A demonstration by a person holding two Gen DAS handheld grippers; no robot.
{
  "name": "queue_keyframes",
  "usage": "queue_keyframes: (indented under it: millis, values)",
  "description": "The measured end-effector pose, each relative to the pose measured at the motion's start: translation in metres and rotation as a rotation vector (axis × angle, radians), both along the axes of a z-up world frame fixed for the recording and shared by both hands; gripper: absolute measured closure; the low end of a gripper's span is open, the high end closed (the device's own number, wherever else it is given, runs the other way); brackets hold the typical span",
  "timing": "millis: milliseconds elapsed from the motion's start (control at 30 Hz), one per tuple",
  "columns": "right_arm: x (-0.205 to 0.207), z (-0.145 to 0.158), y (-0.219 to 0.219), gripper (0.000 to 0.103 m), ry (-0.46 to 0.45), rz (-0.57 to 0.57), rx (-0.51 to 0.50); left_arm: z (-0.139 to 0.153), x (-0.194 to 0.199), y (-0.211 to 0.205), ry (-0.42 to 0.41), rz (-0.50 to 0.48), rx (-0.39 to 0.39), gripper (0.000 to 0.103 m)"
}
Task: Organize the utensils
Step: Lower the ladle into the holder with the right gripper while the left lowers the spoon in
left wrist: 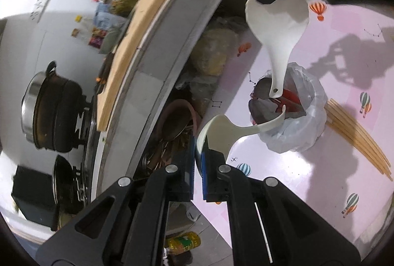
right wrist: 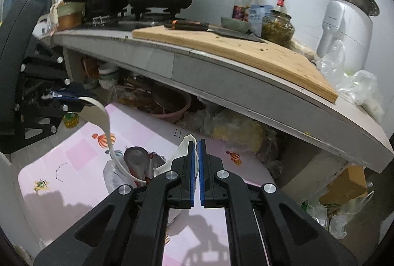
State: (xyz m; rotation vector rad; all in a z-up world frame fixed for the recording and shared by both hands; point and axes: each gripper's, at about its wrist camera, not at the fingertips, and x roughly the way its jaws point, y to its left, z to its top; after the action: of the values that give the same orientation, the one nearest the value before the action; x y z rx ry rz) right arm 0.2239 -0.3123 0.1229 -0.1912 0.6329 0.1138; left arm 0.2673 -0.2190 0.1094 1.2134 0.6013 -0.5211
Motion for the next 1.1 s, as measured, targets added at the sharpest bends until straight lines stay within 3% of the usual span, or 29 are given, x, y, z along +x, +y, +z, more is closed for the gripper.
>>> queue_keyframes:
  millis: [300,800,933,1100]
  values:
    - [0.023,-0.019,0.000,0.100,0.088,0.027,0.009,-0.023,0.015,-0.025,0.084,-0.009,0.067,0.099]
    - [0.047,-0.034,0.010,0.099,0.155,0.058,0.070,-0.039,0.030,-0.039,0.181,0.028,0.032,0.095]
    - [0.051,-0.036,0.010,0.098,0.165,0.055,0.089,-0.040,0.031,-0.039,0.201,0.049,0.016,0.073]
    - [0.052,-0.034,0.007,0.097,0.171,0.050,0.120,-0.035,0.030,-0.035,0.203,0.052,-0.013,0.059]
